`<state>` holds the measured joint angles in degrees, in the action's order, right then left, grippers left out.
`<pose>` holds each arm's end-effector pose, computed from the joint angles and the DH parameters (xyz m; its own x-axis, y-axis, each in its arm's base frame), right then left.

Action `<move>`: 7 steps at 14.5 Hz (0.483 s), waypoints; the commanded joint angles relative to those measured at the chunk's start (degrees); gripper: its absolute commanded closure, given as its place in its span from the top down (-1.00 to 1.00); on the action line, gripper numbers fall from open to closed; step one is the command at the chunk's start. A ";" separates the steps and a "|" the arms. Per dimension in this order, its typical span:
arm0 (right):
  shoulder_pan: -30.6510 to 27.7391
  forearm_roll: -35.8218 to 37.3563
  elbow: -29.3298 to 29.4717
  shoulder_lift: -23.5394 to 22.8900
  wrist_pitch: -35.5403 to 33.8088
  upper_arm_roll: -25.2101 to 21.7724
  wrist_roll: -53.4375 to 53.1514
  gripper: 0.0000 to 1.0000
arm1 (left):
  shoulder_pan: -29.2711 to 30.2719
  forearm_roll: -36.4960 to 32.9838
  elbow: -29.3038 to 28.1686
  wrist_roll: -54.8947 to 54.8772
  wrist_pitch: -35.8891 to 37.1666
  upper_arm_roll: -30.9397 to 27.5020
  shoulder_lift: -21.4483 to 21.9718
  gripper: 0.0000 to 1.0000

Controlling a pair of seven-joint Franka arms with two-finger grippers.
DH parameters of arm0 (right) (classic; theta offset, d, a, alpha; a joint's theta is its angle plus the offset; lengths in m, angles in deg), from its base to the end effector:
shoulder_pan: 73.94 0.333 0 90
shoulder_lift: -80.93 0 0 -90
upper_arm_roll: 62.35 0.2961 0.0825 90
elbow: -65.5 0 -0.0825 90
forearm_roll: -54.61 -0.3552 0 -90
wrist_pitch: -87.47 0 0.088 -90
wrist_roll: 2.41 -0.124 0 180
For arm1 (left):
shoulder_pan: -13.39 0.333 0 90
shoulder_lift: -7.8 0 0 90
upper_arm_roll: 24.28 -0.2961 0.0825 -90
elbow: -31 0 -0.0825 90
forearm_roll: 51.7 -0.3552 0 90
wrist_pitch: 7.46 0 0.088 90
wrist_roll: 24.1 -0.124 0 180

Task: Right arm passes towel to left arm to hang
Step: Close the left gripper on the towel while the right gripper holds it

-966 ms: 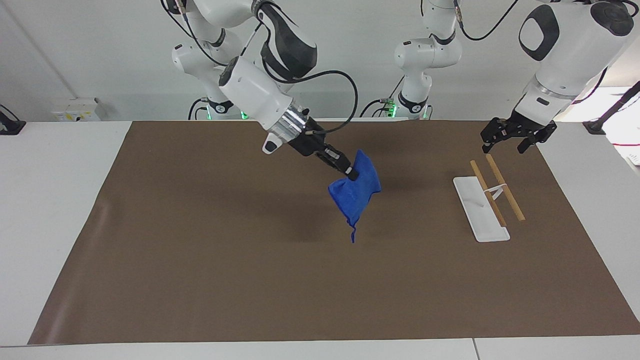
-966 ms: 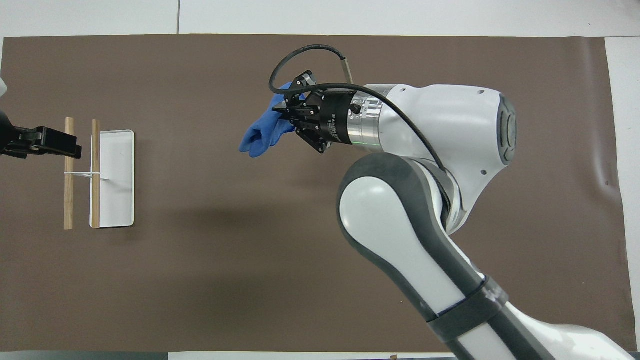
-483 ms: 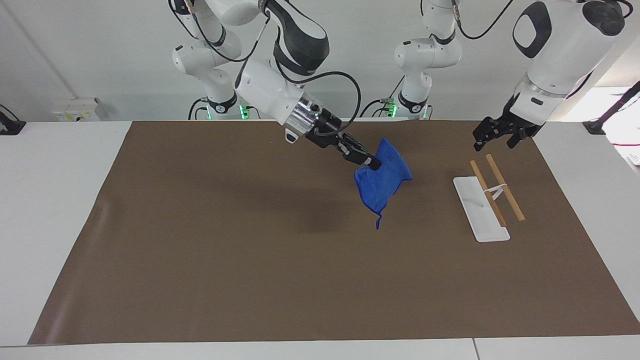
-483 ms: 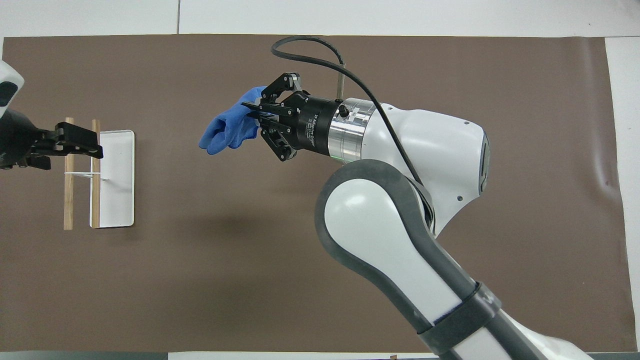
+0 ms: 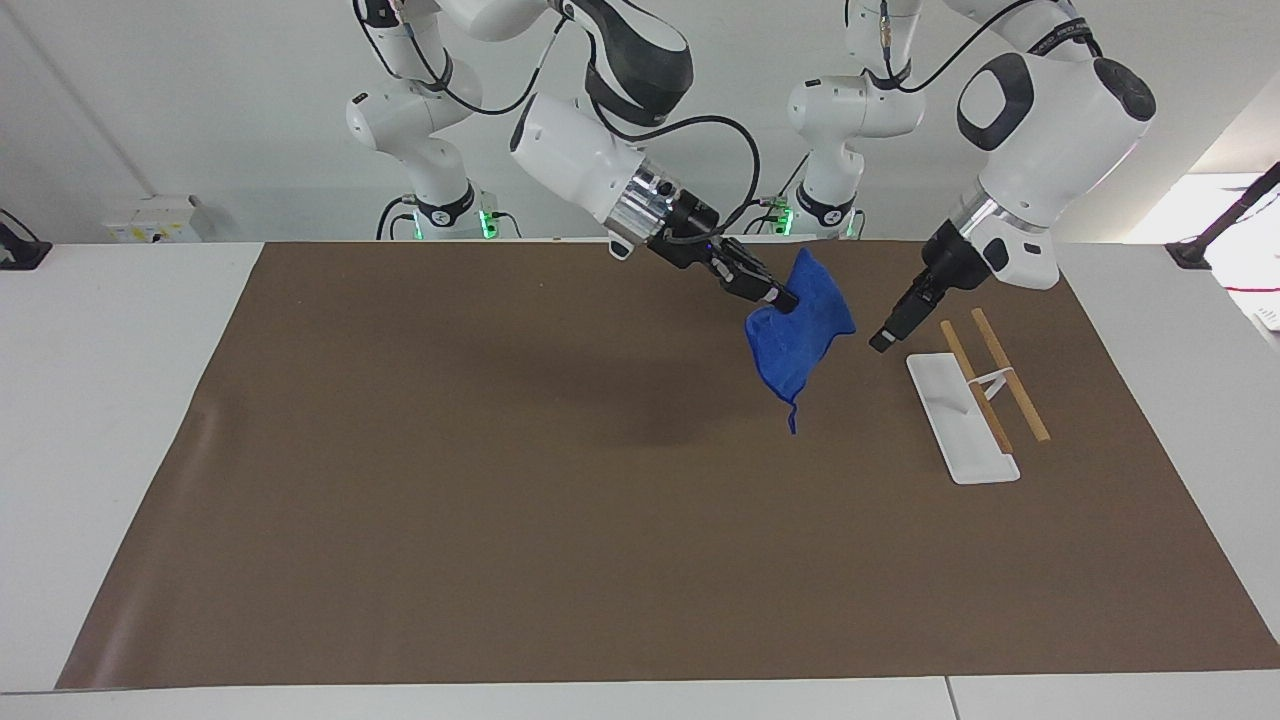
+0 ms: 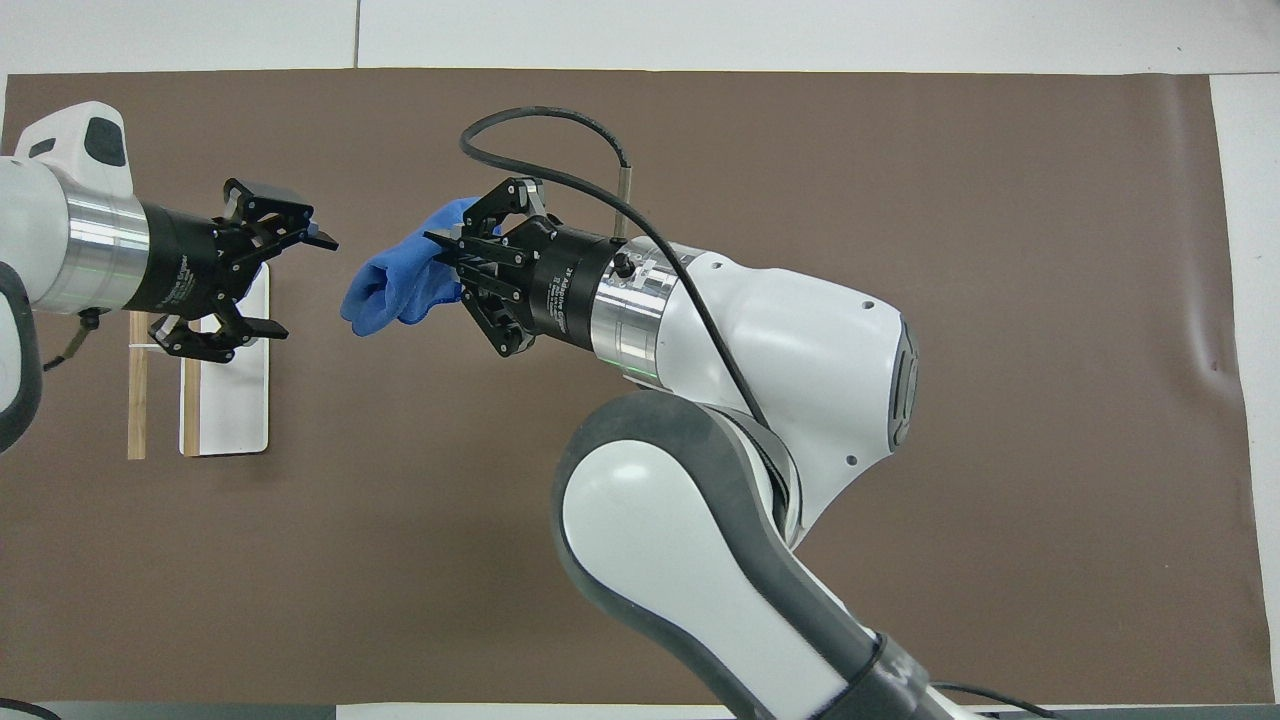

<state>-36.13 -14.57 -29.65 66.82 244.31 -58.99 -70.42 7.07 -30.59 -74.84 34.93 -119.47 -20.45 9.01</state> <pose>0.5181 0.4081 0.5224 0.3408 -0.5527 -0.7605 -0.8625 0.1382 -0.4869 0.5316 -0.1254 0.5145 0.5756 0.7805 -0.2440 0.8135 -0.5161 0.2680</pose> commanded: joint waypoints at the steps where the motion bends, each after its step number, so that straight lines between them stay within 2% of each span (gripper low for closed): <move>1: 0.77 -1.39 0.94 -0.83 2.06 0.33 -0.19 -1.00 | -0.89 4.18 -2.35 17.90 -5.05 -0.49 0.64 1.00; 3: 0.77 -1.31 0.94 -0.83 2.15 0.33 -0.19 -1.00 | -2.03 4.46 -3.57 25.40 -4.71 -0.49 0.90 1.00; 7: 0.68 -1.31 0.94 -0.83 2.07 0.33 -0.11 -1.00 | -2.82 6.83 -6.30 30.51 -4.44 -0.49 2.05 1.00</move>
<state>-35.27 -14.59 -29.65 66.58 245.44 -58.98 -70.43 5.17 -25.49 -78.53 62.34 -122.92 -20.41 9.02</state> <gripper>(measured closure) 0.930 0.000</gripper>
